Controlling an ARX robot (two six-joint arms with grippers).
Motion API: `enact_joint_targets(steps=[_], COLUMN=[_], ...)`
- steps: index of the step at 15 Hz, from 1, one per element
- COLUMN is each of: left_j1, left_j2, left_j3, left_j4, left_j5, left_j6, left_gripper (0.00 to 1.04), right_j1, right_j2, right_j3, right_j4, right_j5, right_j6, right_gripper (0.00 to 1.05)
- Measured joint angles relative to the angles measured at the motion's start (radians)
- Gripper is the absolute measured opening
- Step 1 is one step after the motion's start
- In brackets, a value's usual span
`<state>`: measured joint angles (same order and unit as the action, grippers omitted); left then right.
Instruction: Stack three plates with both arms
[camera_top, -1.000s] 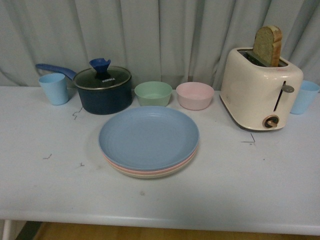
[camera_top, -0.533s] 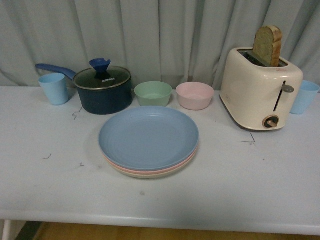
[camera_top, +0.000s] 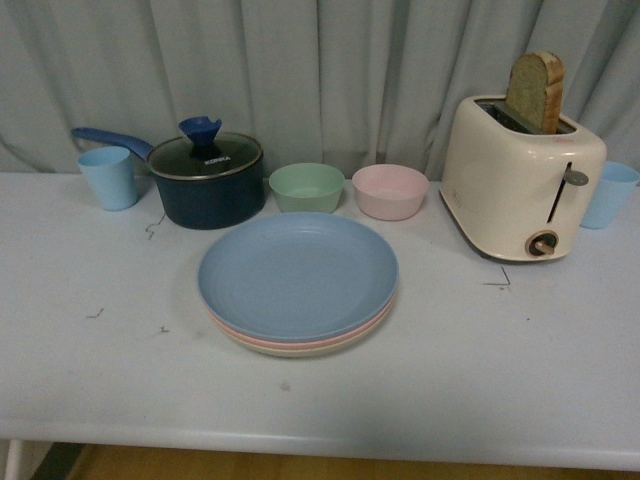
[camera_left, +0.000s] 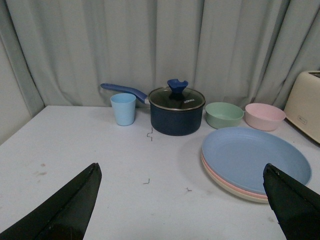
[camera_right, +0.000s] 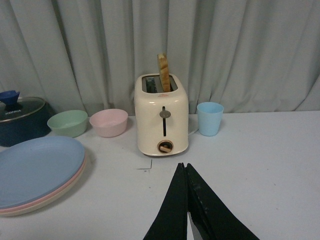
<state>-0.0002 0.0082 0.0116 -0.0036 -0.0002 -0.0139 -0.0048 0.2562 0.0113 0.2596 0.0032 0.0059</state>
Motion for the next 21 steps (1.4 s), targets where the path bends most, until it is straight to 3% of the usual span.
enact_joint_targets(steps=[4, 5, 6, 12, 13, 19, 20, 21], left_j1=[0.0, 0.0, 0.0, 0.0, 0.0, 0.0, 0.0, 0.0], left_j2=[0.0, 0.0, 0.0, 0.0, 0.0, 0.0, 0.0, 0.0], left_j3=[0.0, 0.0, 0.0, 0.0, 0.0, 0.0, 0.0, 0.0], left_j4=[0.0, 0.0, 0.0, 0.0, 0.0, 0.0, 0.0, 0.0], left_j5=[0.0, 0.0, -0.001, 0.0, 0.0, 0.0, 0.0, 0.0], left_j6=[0.0, 0.0, 0.0, 0.0, 0.0, 0.0, 0.0, 0.0], left_gripper=[0.98, 0.98, 0.98, 0.98, 0.98, 0.98, 0.98, 0.98], right_j1=[0.0, 0.0, 0.0, 0.0, 0.0, 0.0, 0.0, 0.0], right_j2=[-0.077, -0.111, -0.234, -0.252, -0.252, -0.252, -0.252, -0.252], right_j3=[0.0, 0.001, 0.0, 0.0, 0.0, 0.0, 0.0, 0.0], right_j4=[-0.079, -0.126, -0.267, -0.263, -0.263, -0.263, -0.263, -0.263], right_j5=[0.0, 0.0, -0.003, -0.003, -0.003, -0.003, -0.003, -0.003], right_j6=[0.0, 0.0, 0.0, 0.0, -0.001, -0.001, 0.0, -0.001], right_gripper=[0.02, 0.02, 0.02, 0.02, 0.11, 0.91, 1.0, 0.97])
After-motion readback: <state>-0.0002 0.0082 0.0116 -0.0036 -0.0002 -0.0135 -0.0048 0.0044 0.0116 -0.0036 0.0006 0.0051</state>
